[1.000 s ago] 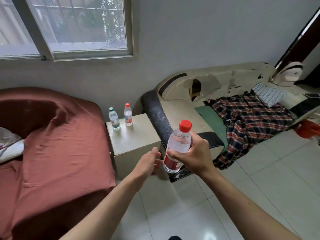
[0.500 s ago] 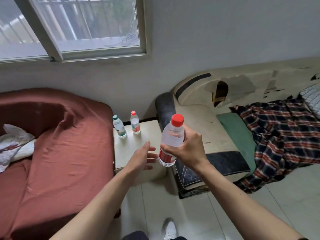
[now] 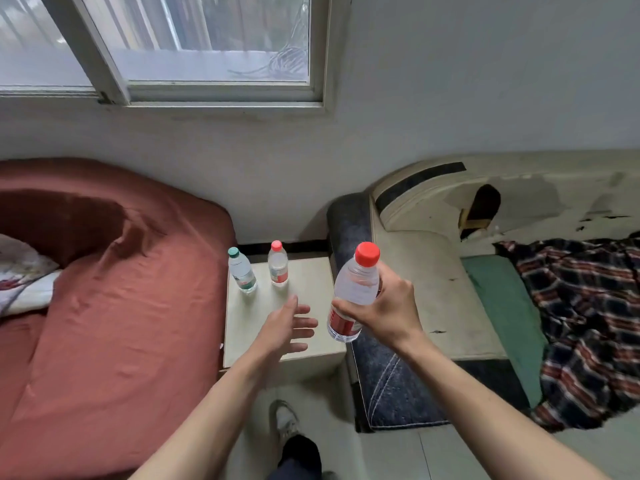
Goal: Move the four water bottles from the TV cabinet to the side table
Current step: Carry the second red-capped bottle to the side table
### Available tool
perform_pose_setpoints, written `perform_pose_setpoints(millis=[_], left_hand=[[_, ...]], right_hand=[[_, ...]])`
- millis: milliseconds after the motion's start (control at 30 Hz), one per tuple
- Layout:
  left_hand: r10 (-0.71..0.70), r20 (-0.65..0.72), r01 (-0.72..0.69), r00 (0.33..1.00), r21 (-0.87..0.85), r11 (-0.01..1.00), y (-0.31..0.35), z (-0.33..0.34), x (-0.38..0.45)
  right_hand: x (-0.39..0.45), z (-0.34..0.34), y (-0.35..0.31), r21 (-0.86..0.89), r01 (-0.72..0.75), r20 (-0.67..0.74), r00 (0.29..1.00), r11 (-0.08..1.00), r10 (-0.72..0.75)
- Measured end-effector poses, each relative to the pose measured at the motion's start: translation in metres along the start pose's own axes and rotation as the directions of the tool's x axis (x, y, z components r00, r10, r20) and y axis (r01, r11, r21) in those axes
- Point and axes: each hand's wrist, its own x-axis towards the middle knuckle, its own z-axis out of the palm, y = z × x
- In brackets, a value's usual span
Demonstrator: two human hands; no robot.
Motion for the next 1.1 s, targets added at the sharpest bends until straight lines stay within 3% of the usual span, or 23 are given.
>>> perform_pose_setpoints(millis=[533, 1100], left_hand=[[-0.089, -0.134, 0.084, 0.987, -0.045, 0.995, 0.032, -0.045, 0.177], [-0.219, -0.283, 0.205, 0.934, -0.077, 0.976, -0.062, -0.053, 0.332]], right_hand=[[0.139, 0.113, 0.085, -0.015, -0.168, 0.17, 0.971, 0.986, 0.168], [0.217, 0.248, 0.222, -0.016, -0.193, 0.236, 0.953, 0.981, 0.191]])
